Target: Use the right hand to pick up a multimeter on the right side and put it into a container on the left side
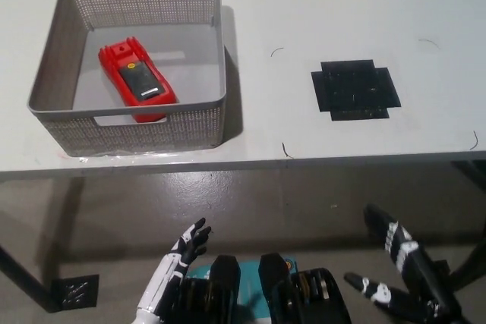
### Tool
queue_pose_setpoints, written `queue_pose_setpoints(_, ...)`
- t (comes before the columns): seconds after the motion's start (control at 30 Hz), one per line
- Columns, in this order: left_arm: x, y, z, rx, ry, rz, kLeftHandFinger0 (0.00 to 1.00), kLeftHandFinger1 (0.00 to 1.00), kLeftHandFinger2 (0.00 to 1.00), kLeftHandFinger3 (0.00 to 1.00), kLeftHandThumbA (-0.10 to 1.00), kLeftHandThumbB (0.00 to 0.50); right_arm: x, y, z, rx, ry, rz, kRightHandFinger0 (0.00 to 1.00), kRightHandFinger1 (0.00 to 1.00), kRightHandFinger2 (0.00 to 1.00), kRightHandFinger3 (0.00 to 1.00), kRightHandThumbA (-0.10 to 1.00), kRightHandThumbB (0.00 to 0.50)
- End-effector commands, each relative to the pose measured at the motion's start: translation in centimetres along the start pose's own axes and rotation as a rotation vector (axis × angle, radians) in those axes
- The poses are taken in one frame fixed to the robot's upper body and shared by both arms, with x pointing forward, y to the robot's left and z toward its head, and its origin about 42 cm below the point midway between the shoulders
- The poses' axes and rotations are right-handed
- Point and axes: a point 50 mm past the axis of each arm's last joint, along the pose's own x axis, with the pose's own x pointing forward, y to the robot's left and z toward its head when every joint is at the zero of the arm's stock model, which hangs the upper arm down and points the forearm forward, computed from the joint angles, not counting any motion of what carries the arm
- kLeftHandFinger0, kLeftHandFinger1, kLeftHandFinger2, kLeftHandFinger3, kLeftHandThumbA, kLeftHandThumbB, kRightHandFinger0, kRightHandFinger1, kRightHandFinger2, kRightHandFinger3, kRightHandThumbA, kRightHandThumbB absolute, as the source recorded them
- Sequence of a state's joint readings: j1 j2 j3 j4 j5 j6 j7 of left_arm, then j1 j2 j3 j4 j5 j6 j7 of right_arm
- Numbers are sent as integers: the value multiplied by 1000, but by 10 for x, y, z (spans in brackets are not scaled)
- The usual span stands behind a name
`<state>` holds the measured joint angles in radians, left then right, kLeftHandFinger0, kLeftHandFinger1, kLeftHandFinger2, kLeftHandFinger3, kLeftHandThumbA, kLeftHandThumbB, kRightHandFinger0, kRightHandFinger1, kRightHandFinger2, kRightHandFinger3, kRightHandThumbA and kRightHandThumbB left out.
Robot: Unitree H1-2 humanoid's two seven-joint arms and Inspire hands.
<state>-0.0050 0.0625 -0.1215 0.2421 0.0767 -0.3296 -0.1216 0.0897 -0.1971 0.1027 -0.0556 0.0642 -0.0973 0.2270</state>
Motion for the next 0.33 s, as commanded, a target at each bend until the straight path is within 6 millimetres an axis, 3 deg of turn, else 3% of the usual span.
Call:
queue_pose_setpoints(0.0,6,-3,8,-24,-47,13,1000,1000,1000,1000,1000,440,-6,-13,-8,22,-57,-9,1000,1000,1000,1000,1000,430)
queue_pose_setpoints(0.1,1,-7,5,-21,-49,28,1000,1000,1000,1000,1000,410,-9,-15,-12,41,-41,-15,1000,1000,1000,1000,1000,429)
queue_pose_setpoints(0.3,-6,-10,0,-47,-41,55,1000,1000,1000,1000,1000,436,-7,-19,-16,83,-19,-14,1000,1000,1000,1000,1000,453)
